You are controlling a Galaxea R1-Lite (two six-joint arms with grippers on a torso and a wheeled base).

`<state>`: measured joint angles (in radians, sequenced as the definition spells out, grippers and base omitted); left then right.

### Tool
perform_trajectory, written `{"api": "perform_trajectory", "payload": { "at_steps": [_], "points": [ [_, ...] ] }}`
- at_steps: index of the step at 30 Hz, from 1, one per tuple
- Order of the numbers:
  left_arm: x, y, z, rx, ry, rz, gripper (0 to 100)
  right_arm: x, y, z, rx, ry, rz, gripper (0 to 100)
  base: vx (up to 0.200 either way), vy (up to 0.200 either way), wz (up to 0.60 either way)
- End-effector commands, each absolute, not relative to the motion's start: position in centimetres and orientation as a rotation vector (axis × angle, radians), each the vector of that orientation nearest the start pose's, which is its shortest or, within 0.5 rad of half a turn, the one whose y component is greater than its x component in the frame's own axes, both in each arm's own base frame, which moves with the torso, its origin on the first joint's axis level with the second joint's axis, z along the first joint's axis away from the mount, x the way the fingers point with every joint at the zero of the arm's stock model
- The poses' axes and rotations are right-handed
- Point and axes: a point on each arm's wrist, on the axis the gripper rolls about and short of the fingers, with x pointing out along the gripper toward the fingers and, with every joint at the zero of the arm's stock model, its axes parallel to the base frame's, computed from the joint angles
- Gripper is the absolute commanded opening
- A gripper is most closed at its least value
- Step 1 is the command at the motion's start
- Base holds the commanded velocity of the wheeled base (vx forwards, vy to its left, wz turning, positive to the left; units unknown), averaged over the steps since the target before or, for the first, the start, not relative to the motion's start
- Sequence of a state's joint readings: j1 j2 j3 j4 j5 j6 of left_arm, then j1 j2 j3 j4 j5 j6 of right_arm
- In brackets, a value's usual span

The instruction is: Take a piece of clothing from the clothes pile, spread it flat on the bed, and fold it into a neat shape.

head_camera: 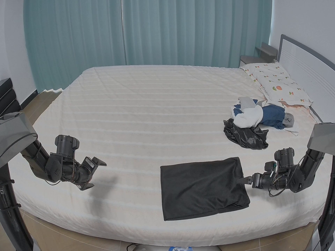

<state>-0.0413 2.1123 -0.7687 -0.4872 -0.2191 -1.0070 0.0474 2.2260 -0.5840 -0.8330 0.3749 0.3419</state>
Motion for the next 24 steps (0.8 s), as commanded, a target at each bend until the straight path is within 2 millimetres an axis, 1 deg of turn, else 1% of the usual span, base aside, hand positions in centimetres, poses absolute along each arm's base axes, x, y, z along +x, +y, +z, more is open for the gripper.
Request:
{"api": "perform_trajectory", "payload": {
  "at_steps": [1, 6, 10, 16, 23, 24],
  "points": [
    [33.4, -1.9, 2.6, -1.014, 0.910, 0.209, 100, 28.1, 1.2, -1.2, 0.346, 0.872, 0.333, 100, 0.000, 0.000, 0.00],
    [33.4, -1.9, 2.7, -1.014, 0.908, 0.208, 100, 27.1, 1.7, -1.9, 0.220, 0.867, 0.398, 100, 0.000, 0.000, 0.00],
    [33.4, -1.9, 2.7, -1.014, 0.910, 0.209, 100, 26.8, 2.3, -2.7, 0.136, 0.882, 0.440, 100, 0.000, 0.000, 0.00],
    [33.4, -1.9, 2.7, -1.014, 0.908, 0.208, 100, 26.4, 2.7, -3.0, 0.083, 0.897, 0.468, 100, 0.000, 0.000, 0.00],
    [33.5, -1.9, 2.6, -1.012, 0.910, 0.208, 100, 26.4, 3.3, -3.3, 0.054, 0.902, 0.483, 100, 0.000, 0.000, 0.00],
    [33.5, -1.9, 2.6, -1.013, 0.911, 0.207, 100, 26.4, 3.4, -3.4, 0.048, 0.905, 0.487, 0, 0.000, 0.000, 0.00]
  ]
}}
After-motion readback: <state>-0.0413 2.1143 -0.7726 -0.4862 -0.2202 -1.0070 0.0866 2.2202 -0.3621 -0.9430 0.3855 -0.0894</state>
